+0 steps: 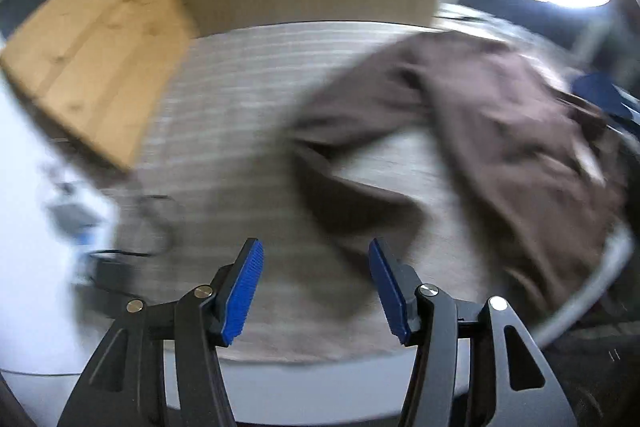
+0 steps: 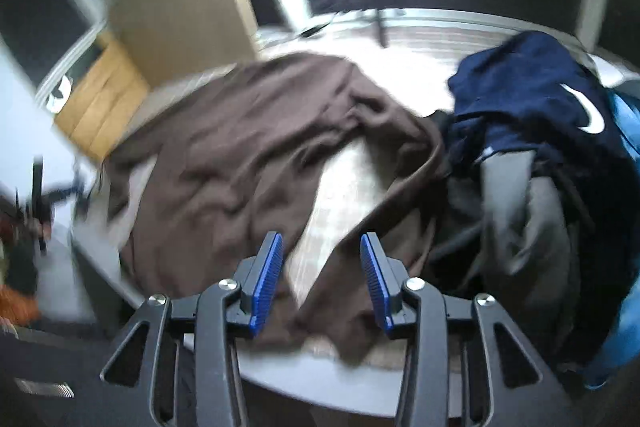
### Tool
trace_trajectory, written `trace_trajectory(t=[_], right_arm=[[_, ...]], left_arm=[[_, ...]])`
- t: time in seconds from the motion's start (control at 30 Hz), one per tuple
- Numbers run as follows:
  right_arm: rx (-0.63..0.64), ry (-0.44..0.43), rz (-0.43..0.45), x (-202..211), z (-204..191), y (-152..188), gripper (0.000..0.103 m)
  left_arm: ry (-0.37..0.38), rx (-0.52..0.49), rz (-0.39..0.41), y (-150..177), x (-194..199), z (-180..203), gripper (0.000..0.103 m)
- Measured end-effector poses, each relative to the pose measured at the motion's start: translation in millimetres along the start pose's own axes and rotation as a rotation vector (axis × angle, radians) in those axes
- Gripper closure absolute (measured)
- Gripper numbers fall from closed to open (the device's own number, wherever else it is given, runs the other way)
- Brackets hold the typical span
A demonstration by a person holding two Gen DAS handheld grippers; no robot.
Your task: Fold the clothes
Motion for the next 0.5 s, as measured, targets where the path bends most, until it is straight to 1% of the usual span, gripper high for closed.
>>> trace_trajectory(t=[0.03,0.1,0.2,0.23,0.27,0.37,0.43,0.5], right_arm=[[0.025,0.013,-0.013,-5,-8,9,0.057],[0.046,-0.005,-0.077,-30,-22,28,0.057],[0.092,-0.017,-0.167,-72,-41,53,0.057],[0.121,-0.014,-0.182,-80,-48,61,0.057],[0.150,-0.011,-0.197,-88,-56,68,0.057],[0.236,-0.011,-0.225,-106,-74,84,0.057],[0.293,0.000,-0.231,-114,-85,89,0.057],[0.332,0.009,-0.223,-116,-93,91,0.057]], left_arm=[[0.051,-0.033,-0.024,8,-11,16,0.050],[0.143,-0.099,-0.083,23,-38,49,0.050],[0.220,-0.167,-0.159,38,-73,88,0.050],[0.245,-0.189,-0.184,43,-84,101,0.050],[0.255,-0.209,-0.206,46,-92,110,0.050],[0.228,-0.295,-0.267,49,-107,132,0.050],[0.216,-0.328,-0.285,48,-113,143,0.050],[0.217,-0.333,-0.292,45,-118,148,0.055]])
Point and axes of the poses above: each gripper's, at about its wrist camera, not at the fingertips, and x roughly against the way its jaws point, z to its right, y to its underside, the point moved 1 cm from there along -x, roughly the way its jaws point, and after that the axes turned 12 degrees about y, right-handed, at the moved point
